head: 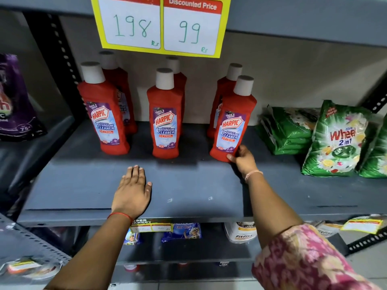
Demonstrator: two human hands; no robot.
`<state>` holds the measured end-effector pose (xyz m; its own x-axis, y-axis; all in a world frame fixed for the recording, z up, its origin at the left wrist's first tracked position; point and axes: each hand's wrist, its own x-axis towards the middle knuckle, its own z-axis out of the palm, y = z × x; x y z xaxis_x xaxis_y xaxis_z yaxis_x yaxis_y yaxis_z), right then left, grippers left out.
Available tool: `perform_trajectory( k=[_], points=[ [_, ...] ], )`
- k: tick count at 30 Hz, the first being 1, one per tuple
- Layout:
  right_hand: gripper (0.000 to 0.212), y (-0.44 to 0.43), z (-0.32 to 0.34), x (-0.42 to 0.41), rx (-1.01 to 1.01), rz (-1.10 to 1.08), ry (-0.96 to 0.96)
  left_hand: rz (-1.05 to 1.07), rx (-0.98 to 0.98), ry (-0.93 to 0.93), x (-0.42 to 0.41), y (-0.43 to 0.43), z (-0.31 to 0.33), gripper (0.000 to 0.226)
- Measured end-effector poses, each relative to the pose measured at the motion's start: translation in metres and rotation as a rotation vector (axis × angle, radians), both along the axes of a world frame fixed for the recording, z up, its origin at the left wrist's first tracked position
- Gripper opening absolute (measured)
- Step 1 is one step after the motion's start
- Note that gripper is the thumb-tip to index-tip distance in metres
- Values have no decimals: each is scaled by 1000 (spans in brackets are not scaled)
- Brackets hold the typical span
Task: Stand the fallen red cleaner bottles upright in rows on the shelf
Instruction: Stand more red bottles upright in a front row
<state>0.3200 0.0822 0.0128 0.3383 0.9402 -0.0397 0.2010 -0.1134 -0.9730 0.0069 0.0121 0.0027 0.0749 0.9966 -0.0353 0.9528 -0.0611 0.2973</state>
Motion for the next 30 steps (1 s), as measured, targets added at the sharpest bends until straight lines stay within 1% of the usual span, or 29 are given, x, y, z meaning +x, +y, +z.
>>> perform_trajectory(
  k=[4,6,10,16,22,30],
  points=[
    [48,7,5,10,-66,107,-30,-11,5,8,0,0,-1,56],
    [53,8,8,13,-93,154,-5,-9,3,9,0,1,-1,56],
    [64,6,9,9,-74,164,45,-3,1,12,0,2,-2,56],
    [55,-7,12,2,-26,99,2,-4,-5,3,-1,4,-3,55],
    [54,-61,3,3,28,227,20,-19,-3,13,-1,1,0,55],
    [56,-110,-1,9,-50,319,3,-32,-17,27,0,0,2,55]
  ],
)
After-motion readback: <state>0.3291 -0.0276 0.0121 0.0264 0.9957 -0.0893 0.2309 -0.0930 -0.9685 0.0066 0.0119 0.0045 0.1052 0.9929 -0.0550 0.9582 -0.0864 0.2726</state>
